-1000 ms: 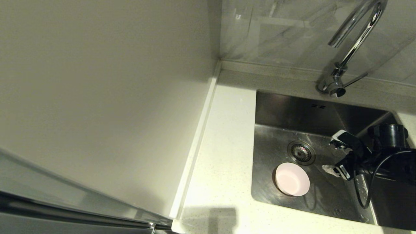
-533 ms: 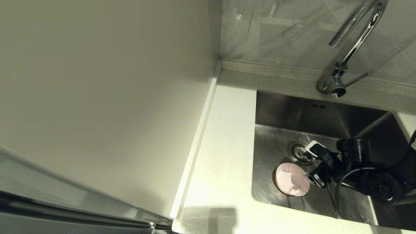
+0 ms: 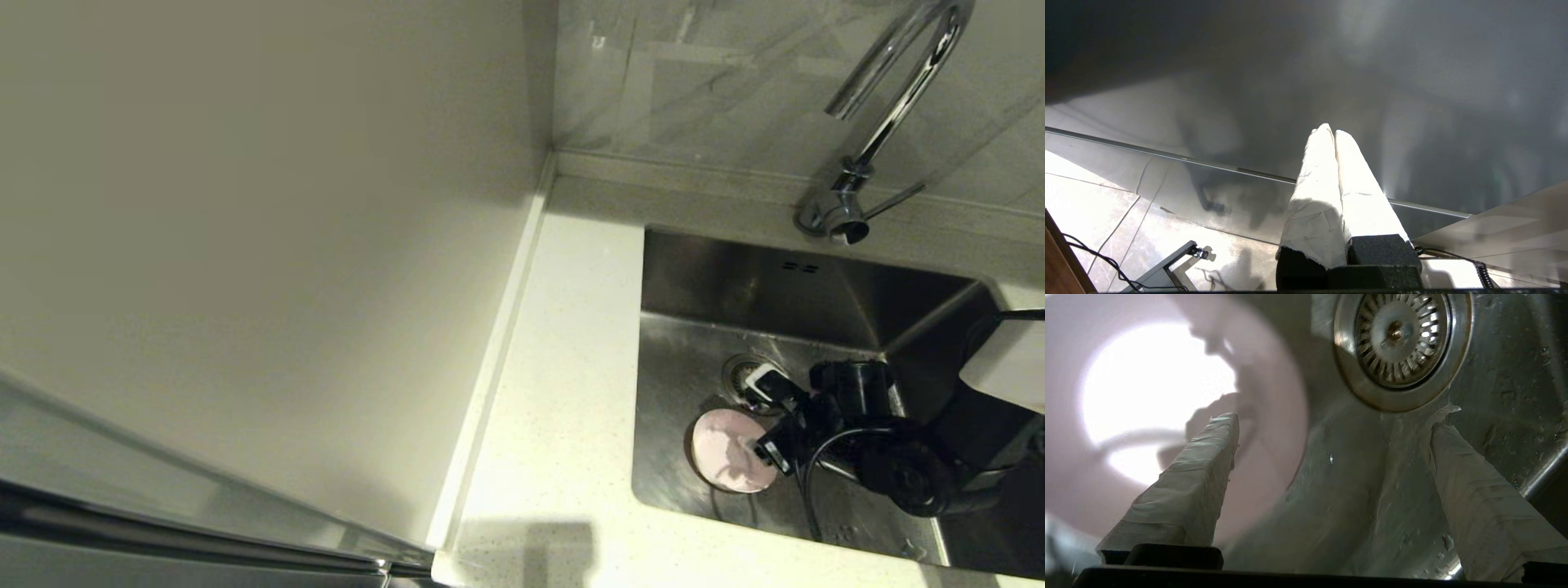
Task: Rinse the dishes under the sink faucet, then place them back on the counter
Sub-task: Put a bowl back to the table from the sink
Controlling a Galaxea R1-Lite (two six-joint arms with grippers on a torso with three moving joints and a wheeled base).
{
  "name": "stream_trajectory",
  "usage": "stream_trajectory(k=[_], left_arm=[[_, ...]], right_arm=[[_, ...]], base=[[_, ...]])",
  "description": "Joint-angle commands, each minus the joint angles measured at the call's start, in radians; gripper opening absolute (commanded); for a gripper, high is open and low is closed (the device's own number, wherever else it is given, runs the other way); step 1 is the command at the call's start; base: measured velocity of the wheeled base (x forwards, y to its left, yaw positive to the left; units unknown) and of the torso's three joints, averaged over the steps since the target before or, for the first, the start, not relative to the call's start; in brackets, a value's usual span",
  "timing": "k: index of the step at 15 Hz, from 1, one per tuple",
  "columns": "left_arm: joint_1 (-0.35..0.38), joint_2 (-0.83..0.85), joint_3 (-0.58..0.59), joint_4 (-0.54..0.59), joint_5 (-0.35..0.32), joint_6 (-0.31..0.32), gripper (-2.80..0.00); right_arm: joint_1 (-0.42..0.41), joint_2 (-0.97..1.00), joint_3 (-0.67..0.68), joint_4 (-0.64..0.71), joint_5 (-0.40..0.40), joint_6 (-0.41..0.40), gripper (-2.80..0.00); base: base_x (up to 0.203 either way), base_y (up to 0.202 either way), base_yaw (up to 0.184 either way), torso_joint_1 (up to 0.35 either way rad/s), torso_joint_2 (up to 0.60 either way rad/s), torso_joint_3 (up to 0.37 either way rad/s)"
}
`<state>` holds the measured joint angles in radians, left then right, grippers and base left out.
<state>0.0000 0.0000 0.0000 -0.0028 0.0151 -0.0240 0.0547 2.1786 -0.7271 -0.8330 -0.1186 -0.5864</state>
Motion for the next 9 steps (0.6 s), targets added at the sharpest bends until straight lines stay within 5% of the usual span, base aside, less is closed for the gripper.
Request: stream_trajectory(k=[1, 3, 4, 9], left_arm=[[0.0, -0.003, 0.0, 0.0, 0.002, -0.001, -2.8], [0.0, -0.003, 0.0, 0.0, 0.0, -0.001, -2.8], [0.0, -0.003, 0.0, 0.0, 0.002, -0.001, -2.8], [0.0, -0.003, 0.0, 0.0, 0.0, -0.001, -2.8]], right_arm=[[0.002, 0.051, -0.051, 0.019, -0.013, 0.011, 0.0], [0.001, 0.072, -0.06, 0.025, -0.019, 0.013, 0.0], [0.001, 0.078, -0.06, 0.025, -0.019, 0.013, -2.8], [0.001, 0.096, -0.072, 0.025, -0.019, 0.04, -2.8]], base=[[0.0, 0.0, 0.0, 0.0, 0.0, 0.0], [0.0, 0.0, 0.0, 0.0, 0.0, 0.0], [0.0, 0.0, 0.0, 0.0, 0.0, 0.0], [0.0, 0.0, 0.0, 0.0, 0.0, 0.0]])
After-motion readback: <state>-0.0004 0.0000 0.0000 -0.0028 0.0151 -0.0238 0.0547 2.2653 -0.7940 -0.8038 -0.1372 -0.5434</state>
